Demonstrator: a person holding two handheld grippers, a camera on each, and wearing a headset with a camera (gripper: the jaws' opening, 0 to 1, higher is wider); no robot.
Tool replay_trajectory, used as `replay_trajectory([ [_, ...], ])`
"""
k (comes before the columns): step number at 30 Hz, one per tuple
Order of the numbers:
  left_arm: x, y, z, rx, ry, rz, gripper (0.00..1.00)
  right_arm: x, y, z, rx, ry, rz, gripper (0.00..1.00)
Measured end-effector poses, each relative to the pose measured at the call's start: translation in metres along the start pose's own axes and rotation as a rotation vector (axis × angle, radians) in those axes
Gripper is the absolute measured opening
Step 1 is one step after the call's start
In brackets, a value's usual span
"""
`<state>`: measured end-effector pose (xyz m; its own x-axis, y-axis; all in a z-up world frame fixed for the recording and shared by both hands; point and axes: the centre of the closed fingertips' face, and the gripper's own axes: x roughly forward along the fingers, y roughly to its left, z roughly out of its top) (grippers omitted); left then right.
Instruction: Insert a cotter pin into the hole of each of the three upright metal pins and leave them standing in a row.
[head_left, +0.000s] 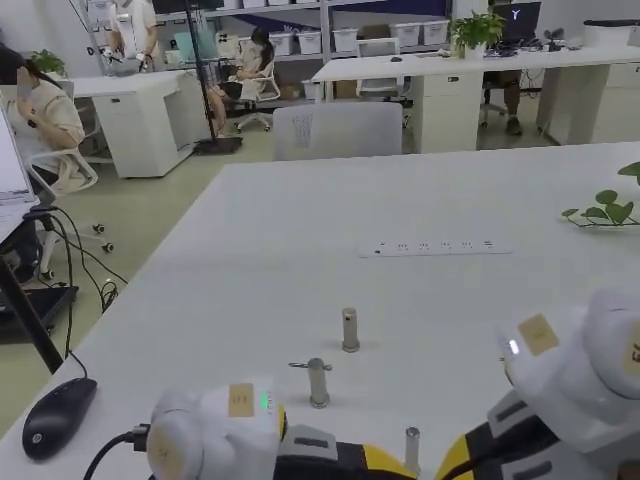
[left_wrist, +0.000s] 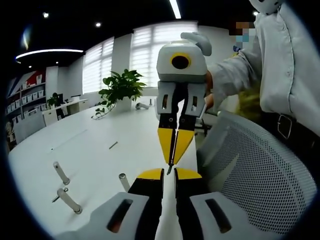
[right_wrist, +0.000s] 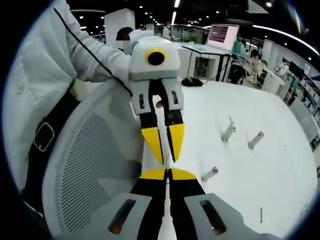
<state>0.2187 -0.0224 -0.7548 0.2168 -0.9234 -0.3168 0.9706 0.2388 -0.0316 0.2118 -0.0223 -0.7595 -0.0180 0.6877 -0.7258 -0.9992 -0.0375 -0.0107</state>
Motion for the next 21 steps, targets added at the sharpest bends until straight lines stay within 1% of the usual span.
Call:
replay_trajectory([
  [4, 0.001, -0.002, -0.001, -0.005, 0.007, -0.009, 0.01, 0.0, 0.002, 0.0, -0.01, 0.005, 0.013, 0.02],
  [12, 0.002, -0.009, -0.002, -0.009, 0.007, -0.05, 0.0, 0.001, 0.007, -0.002, -0.031, 0.012, 0.043, 0.02],
  [16, 0.001, -0.011, -0.003, -0.014, 0.007, -0.061, 0.0, 0.002, 0.009, -0.003, -0.039, 0.008, 0.054, 0.03],
  [19, 0.0, -0.01, -0.002, -0.023, 0.001, -0.061, 0.0, 0.002, 0.009, -0.002, -0.027, 0.003, 0.057, 0.05],
  [21, -0.001, -0.008, -0.003, -0.025, 0.0, -0.057, 0.0, -0.001, 0.008, -0.003, -0.008, 0.002, 0.056, 0.11],
])
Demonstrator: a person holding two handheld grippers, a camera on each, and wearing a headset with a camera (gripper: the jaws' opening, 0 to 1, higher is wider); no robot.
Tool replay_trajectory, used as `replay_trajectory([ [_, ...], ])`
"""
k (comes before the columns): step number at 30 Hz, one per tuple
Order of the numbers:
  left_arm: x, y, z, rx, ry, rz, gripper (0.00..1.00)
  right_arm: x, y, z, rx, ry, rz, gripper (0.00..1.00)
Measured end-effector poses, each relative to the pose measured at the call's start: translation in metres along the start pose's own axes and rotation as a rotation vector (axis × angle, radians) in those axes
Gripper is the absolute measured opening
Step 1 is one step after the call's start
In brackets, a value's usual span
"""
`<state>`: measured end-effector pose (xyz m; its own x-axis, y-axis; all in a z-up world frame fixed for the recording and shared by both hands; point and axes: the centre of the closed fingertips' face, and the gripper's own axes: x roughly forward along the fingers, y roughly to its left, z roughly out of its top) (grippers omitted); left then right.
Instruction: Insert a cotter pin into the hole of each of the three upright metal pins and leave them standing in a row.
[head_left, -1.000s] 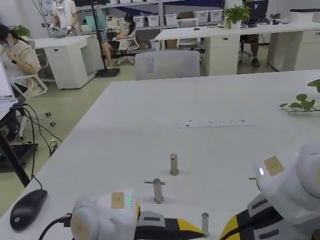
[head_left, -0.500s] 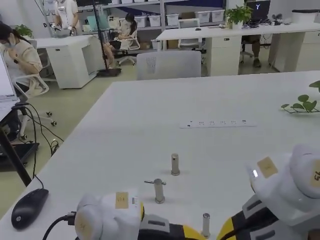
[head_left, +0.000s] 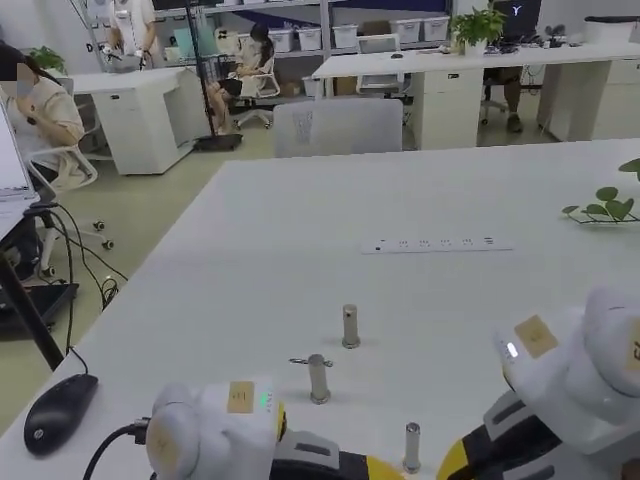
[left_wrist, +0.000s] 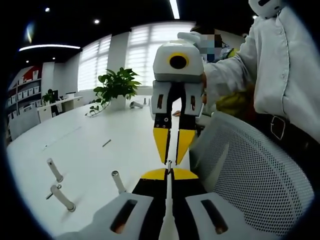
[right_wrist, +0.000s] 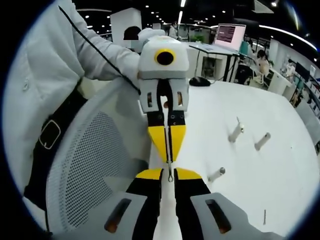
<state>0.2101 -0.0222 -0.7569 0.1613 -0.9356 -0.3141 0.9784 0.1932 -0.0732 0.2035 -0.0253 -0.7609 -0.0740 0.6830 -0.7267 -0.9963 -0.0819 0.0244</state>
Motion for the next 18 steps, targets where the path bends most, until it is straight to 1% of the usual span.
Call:
replay_trajectory([
  [1, -0.001, 0.001, 0.0, -0.002, -0.002, 0.001, 0.0, -0.002, -0.001, 0.0, -0.001, -0.004, -0.004, 0.12],
  [3, -0.003, 0.002, 0.001, 0.0, -0.006, 0.004, 0.0, -0.005, 0.0, -0.003, 0.015, -0.004, 0.005, 0.12],
  [5, -0.004, 0.002, 0.001, 0.004, -0.008, 0.003, 0.0, -0.007, -0.002, -0.007, 0.023, 0.003, 0.004, 0.12],
  [8, -0.005, 0.001, 0.002, 0.015, -0.007, -0.005, 0.0, -0.009, 0.0, -0.009, 0.042, 0.002, 0.028, 0.12],
  [13, -0.003, -0.009, 0.004, 0.043, 0.007, -0.042, 0.0, -0.01, 0.006, -0.006, 0.057, 0.004, 0.115, 0.12],
  [14, -0.002, -0.011, 0.004, 0.051, 0.01, -0.047, 0.0, -0.009, 0.01, -0.005, 0.071, 0.007, 0.154, 0.12],
  [15, -0.002, -0.013, 0.004, 0.054, 0.012, -0.052, 0.0, -0.009, 0.012, -0.006, 0.086, 0.016, 0.177, 0.12],
  [16, -0.002, -0.014, 0.004, 0.061, 0.014, -0.057, 0.0, -0.008, 0.011, -0.005, 0.074, 0.014, 0.189, 0.12],
  [18, -0.002, -0.017, 0.005, 0.066, 0.012, -0.066, 0.0, -0.008, 0.017, -0.005, 0.093, 0.019, 0.245, 0.12],
])
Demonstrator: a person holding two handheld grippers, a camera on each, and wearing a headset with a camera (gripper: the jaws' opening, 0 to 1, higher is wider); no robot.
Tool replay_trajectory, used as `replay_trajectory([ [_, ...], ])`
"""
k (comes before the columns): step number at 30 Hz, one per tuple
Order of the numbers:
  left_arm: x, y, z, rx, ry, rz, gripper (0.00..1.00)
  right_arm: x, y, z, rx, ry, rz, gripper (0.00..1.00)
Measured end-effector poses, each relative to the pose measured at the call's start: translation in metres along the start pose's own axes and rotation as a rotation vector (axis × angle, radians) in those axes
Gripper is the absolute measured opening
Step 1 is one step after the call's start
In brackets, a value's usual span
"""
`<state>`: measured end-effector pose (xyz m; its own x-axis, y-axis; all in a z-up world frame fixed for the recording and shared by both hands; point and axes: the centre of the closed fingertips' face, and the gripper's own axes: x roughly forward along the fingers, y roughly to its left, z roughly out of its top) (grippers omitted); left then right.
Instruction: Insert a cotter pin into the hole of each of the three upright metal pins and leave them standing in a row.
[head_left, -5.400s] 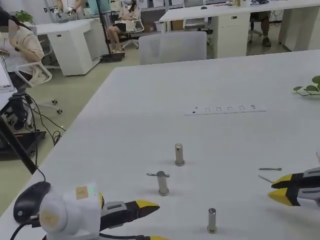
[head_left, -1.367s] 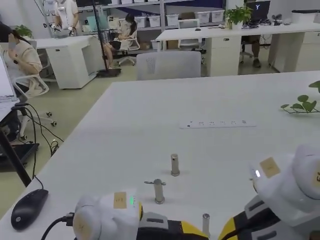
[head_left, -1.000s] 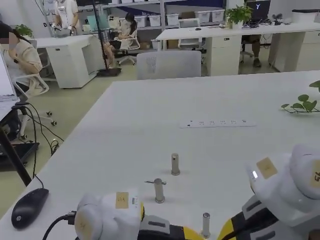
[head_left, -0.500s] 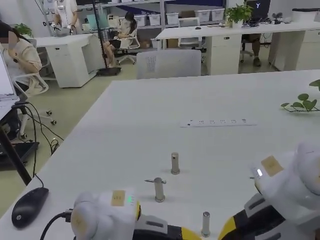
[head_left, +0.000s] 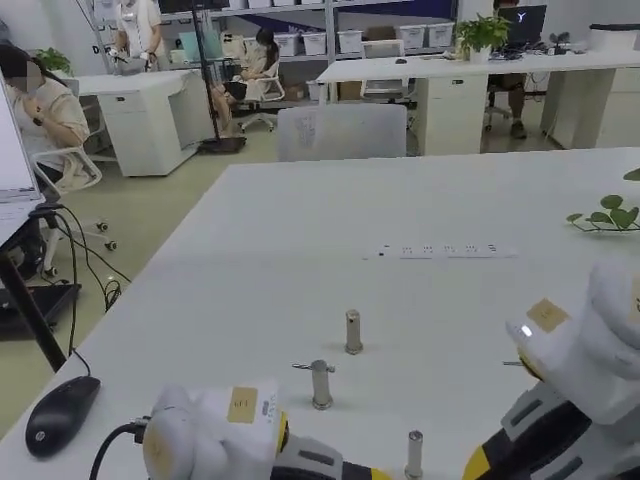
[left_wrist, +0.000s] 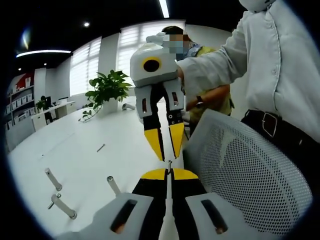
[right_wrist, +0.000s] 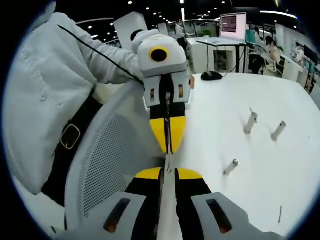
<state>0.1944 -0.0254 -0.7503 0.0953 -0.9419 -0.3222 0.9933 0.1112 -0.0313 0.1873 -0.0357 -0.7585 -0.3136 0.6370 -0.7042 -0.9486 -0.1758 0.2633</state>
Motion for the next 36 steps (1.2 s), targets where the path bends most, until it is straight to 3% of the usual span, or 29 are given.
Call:
replay_trajectory([
  [6, 0.002, -0.005, 0.003, 0.015, 0.0, -0.021, 0.0, 0.005, 0.006, -0.003, 0.006, 0.031, 0.1, 0.12],
  [11, 0.002, -0.007, 0.006, 0.026, -0.006, -0.033, 0.0, 0.007, 0.011, -0.002, 0.028, 0.014, 0.179, 0.12],
  [13, 0.002, -0.008, 0.006, 0.03, -0.005, -0.038, 0.0, 0.007, 0.013, -0.002, 0.072, 0.01, 0.219, 0.12],
  [19, 0.003, -0.009, 0.003, 0.049, 0.018, -0.047, 0.0, 0.005, 0.012, -0.002, 0.106, 0.003, 0.247, 0.1],
  [26, 0.005, -0.011, 0.001, 0.077, 0.044, -0.061, 0.0, 0.004, 0.015, -0.003, 0.146, 0.029, 0.274, 0.09],
  [32, 0.007, -0.012, 0.002, 0.088, 0.054, -0.063, 0.0, 0.004, 0.013, -0.004, 0.158, 0.05, 0.271, 0.07],
  [36, 0.008, -0.012, 0.003, 0.088, 0.055, -0.059, 0.0, 0.004, 0.013, -0.005, 0.117, 0.068, 0.251, 0.06],
])
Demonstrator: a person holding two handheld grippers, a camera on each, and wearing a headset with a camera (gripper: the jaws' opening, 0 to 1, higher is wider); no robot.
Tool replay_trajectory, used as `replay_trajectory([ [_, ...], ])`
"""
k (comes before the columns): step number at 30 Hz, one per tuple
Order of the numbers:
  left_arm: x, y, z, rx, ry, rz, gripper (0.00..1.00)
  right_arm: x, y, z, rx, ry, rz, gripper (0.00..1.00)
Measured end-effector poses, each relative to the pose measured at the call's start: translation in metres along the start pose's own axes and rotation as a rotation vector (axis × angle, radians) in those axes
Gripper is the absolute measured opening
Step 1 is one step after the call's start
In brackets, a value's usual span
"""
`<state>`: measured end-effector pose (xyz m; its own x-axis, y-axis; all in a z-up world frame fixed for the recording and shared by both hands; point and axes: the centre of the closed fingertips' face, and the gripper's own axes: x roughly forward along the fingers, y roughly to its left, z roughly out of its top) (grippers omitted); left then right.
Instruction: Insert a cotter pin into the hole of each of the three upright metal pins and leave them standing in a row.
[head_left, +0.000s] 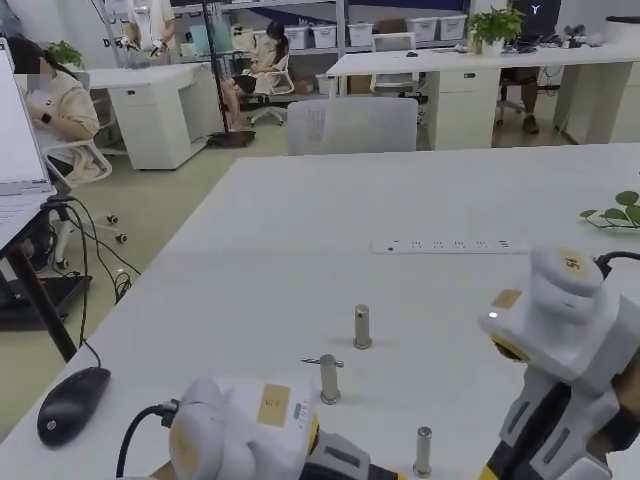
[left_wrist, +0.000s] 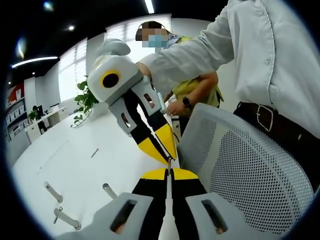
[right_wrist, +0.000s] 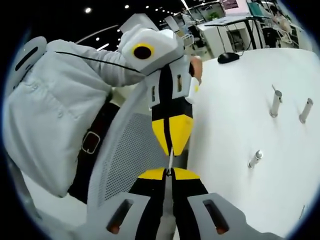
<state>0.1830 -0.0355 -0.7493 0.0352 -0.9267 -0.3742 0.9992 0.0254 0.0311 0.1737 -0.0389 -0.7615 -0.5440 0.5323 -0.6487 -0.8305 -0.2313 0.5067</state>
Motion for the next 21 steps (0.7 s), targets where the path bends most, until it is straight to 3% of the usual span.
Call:
replay_trajectory([
  [1, 0.0, 0.0, 0.0, -0.002, 0.001, 0.0, 0.0, 0.0, -0.002, -0.001, -0.044, 0.017, -0.024, 0.06],
  [7, 0.001, 0.002, -0.003, -0.011, 0.009, 0.006, 0.0, 0.003, -0.005, -0.004, -0.112, 0.072, -0.103, 0.06],
  [16, -0.002, 0.013, -0.009, -0.062, 0.018, 0.042, 0.0, -0.002, -0.013, 0.0, -0.201, 0.104, -0.243, 0.06],
  [21, -0.001, 0.016, -0.01, -0.052, 0.025, 0.055, 0.0, -0.003, -0.016, -0.001, -0.215, 0.119, -0.265, 0.06],
])
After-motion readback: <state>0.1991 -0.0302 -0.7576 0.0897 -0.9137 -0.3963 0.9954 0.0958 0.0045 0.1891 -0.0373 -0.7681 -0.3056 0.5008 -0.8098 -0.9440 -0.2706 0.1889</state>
